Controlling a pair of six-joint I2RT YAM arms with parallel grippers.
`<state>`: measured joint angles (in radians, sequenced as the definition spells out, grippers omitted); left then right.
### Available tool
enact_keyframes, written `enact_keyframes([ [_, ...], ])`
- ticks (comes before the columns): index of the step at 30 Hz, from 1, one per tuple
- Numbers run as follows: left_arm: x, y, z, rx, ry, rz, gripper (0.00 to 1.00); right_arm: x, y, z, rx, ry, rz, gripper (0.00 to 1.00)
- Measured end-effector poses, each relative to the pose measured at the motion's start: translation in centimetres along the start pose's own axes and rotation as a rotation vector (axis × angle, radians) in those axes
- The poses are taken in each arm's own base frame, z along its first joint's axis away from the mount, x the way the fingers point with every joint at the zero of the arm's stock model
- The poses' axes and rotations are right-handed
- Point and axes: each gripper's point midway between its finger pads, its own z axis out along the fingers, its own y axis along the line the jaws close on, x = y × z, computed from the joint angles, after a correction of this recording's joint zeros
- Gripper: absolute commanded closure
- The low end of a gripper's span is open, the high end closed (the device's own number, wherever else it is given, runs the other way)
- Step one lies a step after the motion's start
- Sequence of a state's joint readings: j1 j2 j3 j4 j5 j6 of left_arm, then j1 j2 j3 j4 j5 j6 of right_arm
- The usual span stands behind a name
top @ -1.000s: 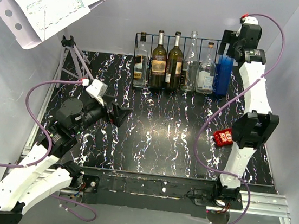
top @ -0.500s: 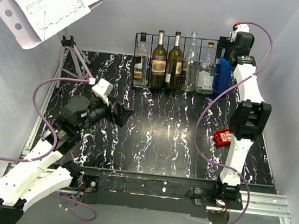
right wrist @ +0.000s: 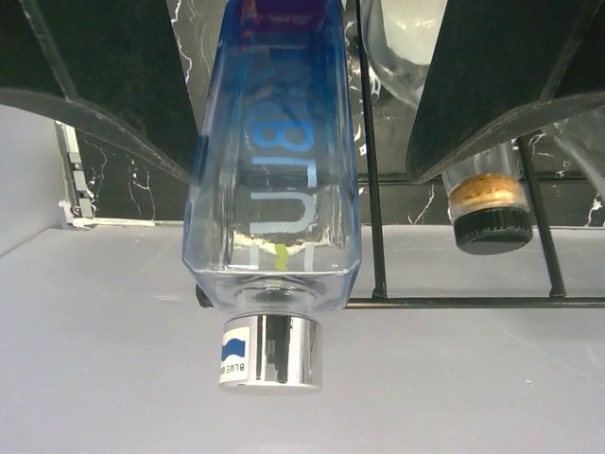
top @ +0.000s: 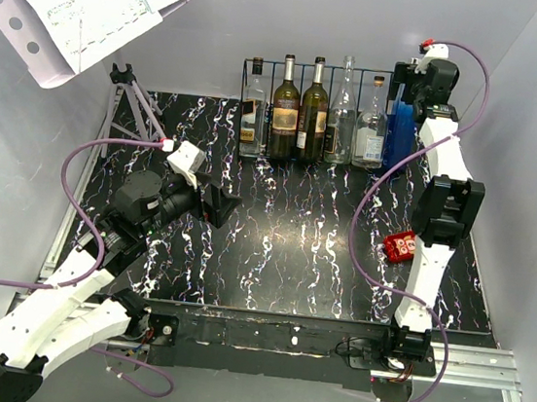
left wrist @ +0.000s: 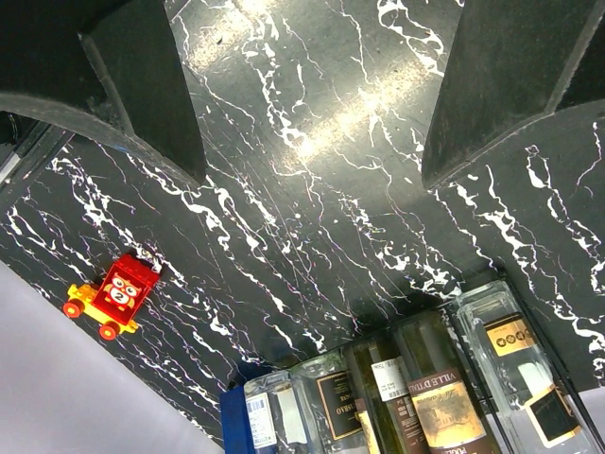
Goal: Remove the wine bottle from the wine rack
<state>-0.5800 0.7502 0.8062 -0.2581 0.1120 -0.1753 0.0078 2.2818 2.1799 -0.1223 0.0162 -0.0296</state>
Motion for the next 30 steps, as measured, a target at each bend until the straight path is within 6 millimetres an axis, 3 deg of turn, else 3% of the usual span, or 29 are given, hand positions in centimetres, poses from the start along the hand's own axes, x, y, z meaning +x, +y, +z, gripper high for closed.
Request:
enact_keyframes([
  [12,0.0,0.3,0.0,-0.015,-0.002,0.016,0.02,3.4,-2.2,2.7,0.056,0.026,0.013,0.12],
  [13,0.0,0.4,0.0,-0.017,-0.002,0.018,0.02,3.5,-2.3,2.8,0.058,0.026,0.016,0.15],
  [18,-0.1,0.5,0.0,-0.026,-0.004,0.021,0.02,3.5,-2.0,3.1,0.05,0.022,0.011,0.52],
  [26,-0.2,0.7,-0.1,-0.034,-0.008,0.024,0.02,3.1,-1.9,2.8,0.042,0.0,0.003,0.8],
  [30,-0.3,0.8,-0.2,-0.041,-0.015,0.027,0.02,2.5,-1.6,1.1,0.029,-0.012,0.001,0.99],
])
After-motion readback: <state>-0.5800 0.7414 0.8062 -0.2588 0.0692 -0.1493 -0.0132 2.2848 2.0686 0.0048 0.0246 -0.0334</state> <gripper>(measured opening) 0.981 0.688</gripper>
